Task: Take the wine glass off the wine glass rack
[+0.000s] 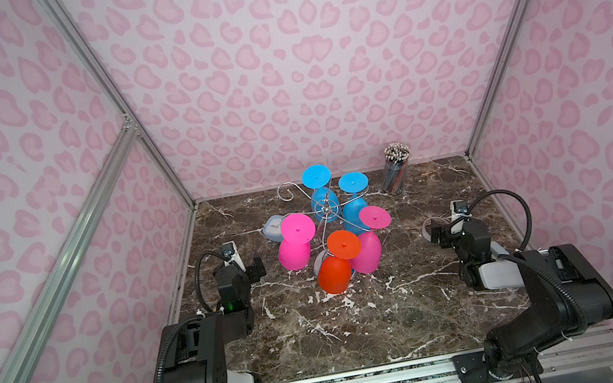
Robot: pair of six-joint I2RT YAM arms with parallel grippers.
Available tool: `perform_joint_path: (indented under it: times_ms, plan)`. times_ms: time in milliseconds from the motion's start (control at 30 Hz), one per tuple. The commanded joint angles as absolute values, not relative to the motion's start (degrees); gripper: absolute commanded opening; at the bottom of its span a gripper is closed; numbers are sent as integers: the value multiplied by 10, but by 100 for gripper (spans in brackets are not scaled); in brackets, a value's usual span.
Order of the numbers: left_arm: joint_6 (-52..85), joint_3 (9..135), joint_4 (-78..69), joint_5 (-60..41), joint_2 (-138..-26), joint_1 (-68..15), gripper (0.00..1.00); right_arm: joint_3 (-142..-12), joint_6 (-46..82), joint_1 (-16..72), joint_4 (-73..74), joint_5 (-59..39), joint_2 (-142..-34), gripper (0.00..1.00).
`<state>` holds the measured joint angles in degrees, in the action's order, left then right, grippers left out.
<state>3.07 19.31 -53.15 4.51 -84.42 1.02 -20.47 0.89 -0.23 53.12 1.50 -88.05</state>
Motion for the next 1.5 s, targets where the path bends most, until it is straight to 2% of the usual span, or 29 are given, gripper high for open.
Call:
perform_joint_path:
  times_ms: [0, 267, 367, 467, 633, 867, 1133, 1300, 1467]
  plan:
    - [32, 198, -544, 47, -846, 11, 97, -209, 10, -2, 530, 16, -883, 100]
    - [30, 191, -551, 46, -837, 11, 97, -203, 10, -3, 536, 15, -879, 100]
    - [38, 235, -426, 51, -783, 11, 97, -208, 13, -2, 534, 24, -865, 100]
    - [45, 284, -265, 44, -714, 11, 97, -267, 8, -1, 362, 6, -789, 100]
    - [92, 335, -98, 35, -606, 11, 98, -418, 63, -1, 96, -31, -698, 96]
    - [200, 497, 153, -8, -537, 10, 100, -586, 141, 0, -48, -137, -715, 93]
    - [374, 581, 254, -172, -484, 10, 97, -714, 163, 46, -127, -245, -776, 92]
    - [476, 594, 245, -266, -444, 6, 93, -753, 178, 59, -121, -266, -786, 92]
    - [521, 627, 239, -362, -438, -15, 90, -762, 182, 72, -88, -285, -795, 92]
